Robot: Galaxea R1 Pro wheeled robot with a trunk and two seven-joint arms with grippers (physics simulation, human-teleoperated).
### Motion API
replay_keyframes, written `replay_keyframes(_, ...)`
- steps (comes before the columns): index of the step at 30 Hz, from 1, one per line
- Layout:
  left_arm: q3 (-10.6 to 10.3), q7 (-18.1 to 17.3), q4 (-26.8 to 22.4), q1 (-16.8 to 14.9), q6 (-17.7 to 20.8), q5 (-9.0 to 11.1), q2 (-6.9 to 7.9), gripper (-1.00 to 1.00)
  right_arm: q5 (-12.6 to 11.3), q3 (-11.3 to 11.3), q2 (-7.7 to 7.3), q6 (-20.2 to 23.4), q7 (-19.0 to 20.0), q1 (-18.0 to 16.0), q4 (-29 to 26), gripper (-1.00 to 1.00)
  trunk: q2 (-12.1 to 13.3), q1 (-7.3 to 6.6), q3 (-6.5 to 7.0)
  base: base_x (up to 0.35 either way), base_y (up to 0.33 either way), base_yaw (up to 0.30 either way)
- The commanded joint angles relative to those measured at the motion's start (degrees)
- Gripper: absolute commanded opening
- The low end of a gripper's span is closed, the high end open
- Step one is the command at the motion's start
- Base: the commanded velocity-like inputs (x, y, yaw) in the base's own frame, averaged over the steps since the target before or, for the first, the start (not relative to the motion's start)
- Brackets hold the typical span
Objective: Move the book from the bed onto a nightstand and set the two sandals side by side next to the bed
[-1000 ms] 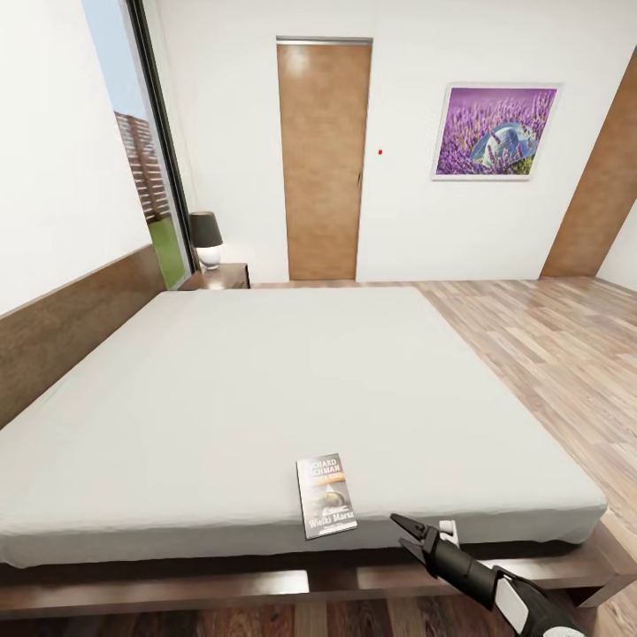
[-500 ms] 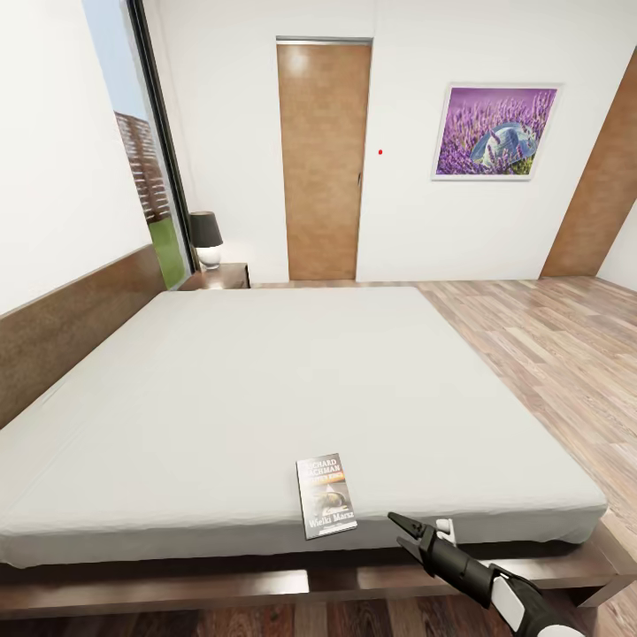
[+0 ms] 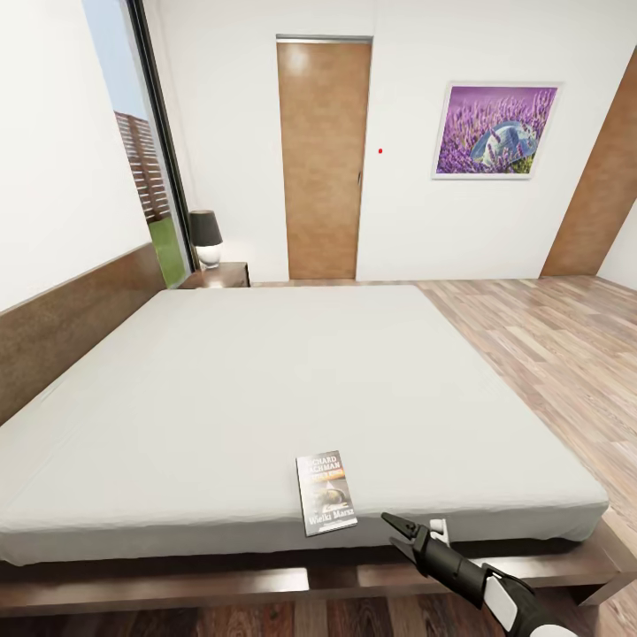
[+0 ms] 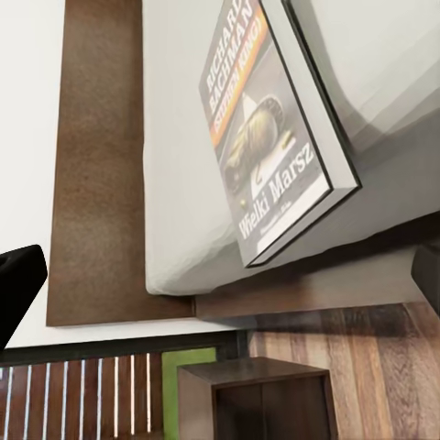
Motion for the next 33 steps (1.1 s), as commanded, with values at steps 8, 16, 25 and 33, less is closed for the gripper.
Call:
replay_keyframes(8, -0.5, 0.2, -0.2, 0.1, 0.3, 0.6, 0.01, 1.00, -0.3, 0.1, 0.20, 0.5, 0.0, 0.0, 0.0, 1.00, 0.0, 0.00, -0.04, 0.000, 0.000, 0.000)
replay_keyframes(16, -0.5, 0.2, -0.2, 0.1, 0.3, 0.6, 0.01, 1.00, -0.3, 0.1, 0.42, 0.4, -1.1, -0.1, 0.0, 1.00, -0.8, 0.44, -0.40, 0.000, 0.000, 0.000)
replay_keyframes(25, -0.5, 0.2, -0.2, 0.1, 0.3, 0.6, 0.01, 1.00, -0.2, 0.2, 1.24, 0.3, -1.9, -0.1, 0.0, 1.00, -3.2, 1.75, -1.48, 0.000, 0.000, 0.000)
replay_keyframes(33, -0.5, 0.2, -0.3, 0.1, 0.3, 0.6, 0.01, 1.00, 0.0, 0.3, 2.58, 0.1, -2.2, -0.4, 0.0, 1.00, -3.2, 1.75, -1.48, 0.000, 0.000, 0.000)
